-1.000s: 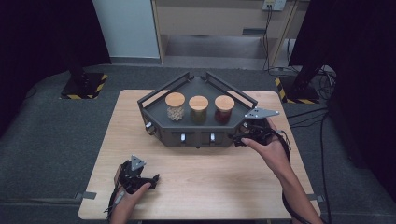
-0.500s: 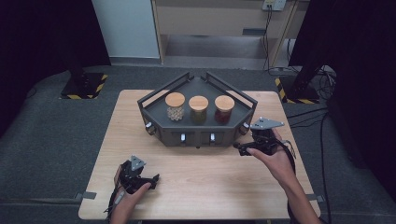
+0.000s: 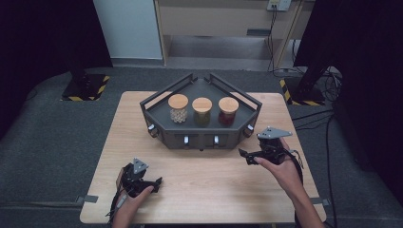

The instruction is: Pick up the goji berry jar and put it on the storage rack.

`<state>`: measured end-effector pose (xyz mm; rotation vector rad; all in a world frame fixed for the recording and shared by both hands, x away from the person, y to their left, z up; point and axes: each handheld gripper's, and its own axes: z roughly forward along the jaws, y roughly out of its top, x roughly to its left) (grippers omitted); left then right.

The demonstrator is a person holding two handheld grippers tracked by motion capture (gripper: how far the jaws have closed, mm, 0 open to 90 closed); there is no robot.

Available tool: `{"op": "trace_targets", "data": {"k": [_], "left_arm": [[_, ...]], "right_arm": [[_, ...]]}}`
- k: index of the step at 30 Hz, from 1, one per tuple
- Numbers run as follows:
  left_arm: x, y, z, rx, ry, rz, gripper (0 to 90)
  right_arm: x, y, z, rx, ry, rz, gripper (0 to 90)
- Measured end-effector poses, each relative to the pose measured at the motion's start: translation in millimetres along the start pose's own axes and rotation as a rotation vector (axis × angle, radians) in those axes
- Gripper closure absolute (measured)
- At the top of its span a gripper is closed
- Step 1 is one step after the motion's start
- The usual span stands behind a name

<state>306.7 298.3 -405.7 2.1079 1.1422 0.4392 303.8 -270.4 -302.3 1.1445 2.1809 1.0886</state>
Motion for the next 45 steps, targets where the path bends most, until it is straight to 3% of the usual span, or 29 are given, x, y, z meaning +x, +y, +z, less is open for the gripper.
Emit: {"op": "trace_targets", "data": {"k": [23,45], "left_arm": [[0.0,0.0,0.0,0.0,0.0,0.0,0.0],[-0.1,0.0,0.0,0.0,0.0,0.0,0.0]], "right_arm": [[17.0,-37.6,4.8,0.022,0.023,-0.001,5.0],[32.0,-65.7,32.6,0.14,0.053,-0.026,5.5]]}}
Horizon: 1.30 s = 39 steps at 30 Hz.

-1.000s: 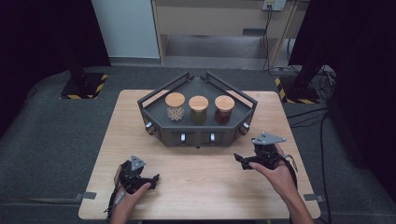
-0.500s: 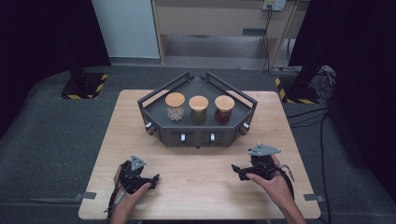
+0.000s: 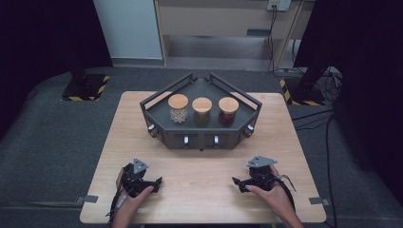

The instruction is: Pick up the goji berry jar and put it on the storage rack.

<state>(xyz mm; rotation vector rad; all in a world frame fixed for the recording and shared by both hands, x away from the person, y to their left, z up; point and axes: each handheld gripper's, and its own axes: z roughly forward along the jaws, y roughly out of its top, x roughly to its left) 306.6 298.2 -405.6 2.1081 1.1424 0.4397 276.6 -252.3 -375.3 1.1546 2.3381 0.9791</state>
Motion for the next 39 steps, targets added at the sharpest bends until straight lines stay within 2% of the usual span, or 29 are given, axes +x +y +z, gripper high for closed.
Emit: {"op": "trace_targets", "data": {"k": [17,27,39], "left_arm": [[0.0,0.0,0.0,0.0,0.0,0.0,0.0],[0.0,-0.1,0.0,0.0,0.0,0.0,0.0],[0.0,0.0,0.0,0.0,0.0,0.0,0.0]], "right_arm": [[12.4,-6.1,12.8,0.031,0.041,-0.022,4.1],[18.1,-8.1,13.2,0.026,0.027,-0.02,2.7],[18.2,-7.6,13.9,0.028,0.029,-0.019,2.0]]}}
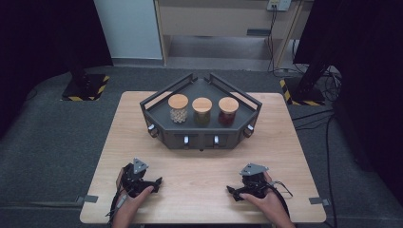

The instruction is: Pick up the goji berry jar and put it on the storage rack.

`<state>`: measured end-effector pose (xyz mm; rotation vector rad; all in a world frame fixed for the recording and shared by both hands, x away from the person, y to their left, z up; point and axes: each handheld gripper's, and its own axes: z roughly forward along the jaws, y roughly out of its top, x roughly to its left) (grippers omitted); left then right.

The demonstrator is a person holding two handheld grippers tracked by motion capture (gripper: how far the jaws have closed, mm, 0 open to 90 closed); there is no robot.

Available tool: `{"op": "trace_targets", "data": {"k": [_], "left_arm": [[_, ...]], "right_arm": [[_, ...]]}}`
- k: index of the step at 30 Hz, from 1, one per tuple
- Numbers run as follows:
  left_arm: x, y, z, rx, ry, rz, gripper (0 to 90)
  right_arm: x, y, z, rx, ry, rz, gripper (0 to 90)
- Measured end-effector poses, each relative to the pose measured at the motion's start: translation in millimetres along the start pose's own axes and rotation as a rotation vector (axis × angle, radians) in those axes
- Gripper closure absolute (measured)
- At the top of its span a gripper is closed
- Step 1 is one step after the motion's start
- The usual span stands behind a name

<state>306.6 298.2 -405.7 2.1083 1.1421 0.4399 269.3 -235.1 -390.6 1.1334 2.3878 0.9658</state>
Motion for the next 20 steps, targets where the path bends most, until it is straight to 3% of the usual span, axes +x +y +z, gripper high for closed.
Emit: {"op": "trace_targets", "data": {"k": [20], "left_arm": [[-0.1,0.0,0.0,0.0,0.0,0.0,0.0]], "right_arm": [[1.7,0.3,0.3,0.001,-0.006,0.004,1.7]]}}
